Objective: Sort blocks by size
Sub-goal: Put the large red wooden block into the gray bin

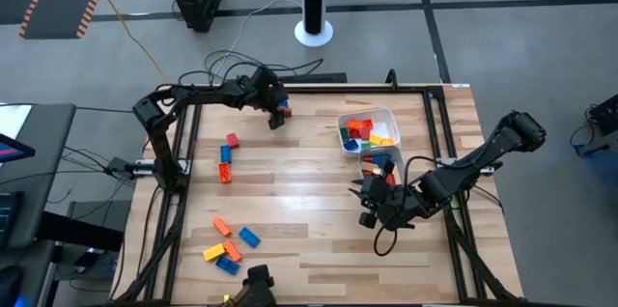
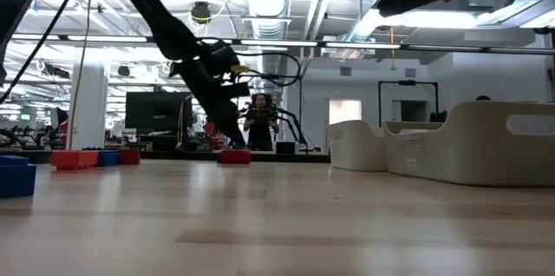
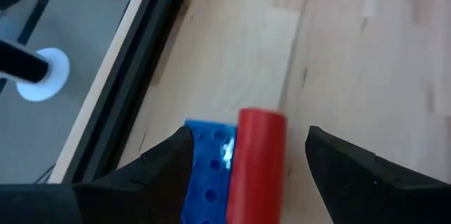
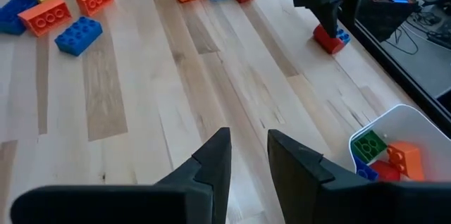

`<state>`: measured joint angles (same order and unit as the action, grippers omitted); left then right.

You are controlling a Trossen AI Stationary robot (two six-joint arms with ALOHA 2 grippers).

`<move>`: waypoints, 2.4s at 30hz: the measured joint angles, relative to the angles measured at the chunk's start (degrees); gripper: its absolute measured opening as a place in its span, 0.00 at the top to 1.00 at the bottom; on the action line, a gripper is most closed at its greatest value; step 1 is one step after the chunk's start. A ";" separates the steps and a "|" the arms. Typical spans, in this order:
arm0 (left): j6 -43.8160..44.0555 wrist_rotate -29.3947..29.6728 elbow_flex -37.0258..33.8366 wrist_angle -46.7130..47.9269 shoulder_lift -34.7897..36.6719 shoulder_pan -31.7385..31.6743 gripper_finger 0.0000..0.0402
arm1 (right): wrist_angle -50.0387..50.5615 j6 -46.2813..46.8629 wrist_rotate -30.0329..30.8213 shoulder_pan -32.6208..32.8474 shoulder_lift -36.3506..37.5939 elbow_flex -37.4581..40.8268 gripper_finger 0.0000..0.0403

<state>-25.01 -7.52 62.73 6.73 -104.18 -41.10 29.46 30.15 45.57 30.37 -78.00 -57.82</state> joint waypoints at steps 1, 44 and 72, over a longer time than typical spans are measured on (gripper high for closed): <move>0.23 0.01 -0.76 -0.93 0.00 -0.09 0.35 | -0.07 0.00 -0.01 0.00 0.00 0.00 0.70; 7.04 7.76 0.11 -10.06 -1.53 13.46 0.41 | -2.09 -0.17 -0.03 -0.61 0.00 -0.02 0.70; 1.69 8.37 3.22 -7.43 -2.92 14.12 0.70 | -1.36 -0.15 -0.06 0.35 -0.02 -0.07 0.70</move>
<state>-23.33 0.85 65.95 -0.70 -107.10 -26.99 28.09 30.00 45.52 30.72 -78.02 -57.89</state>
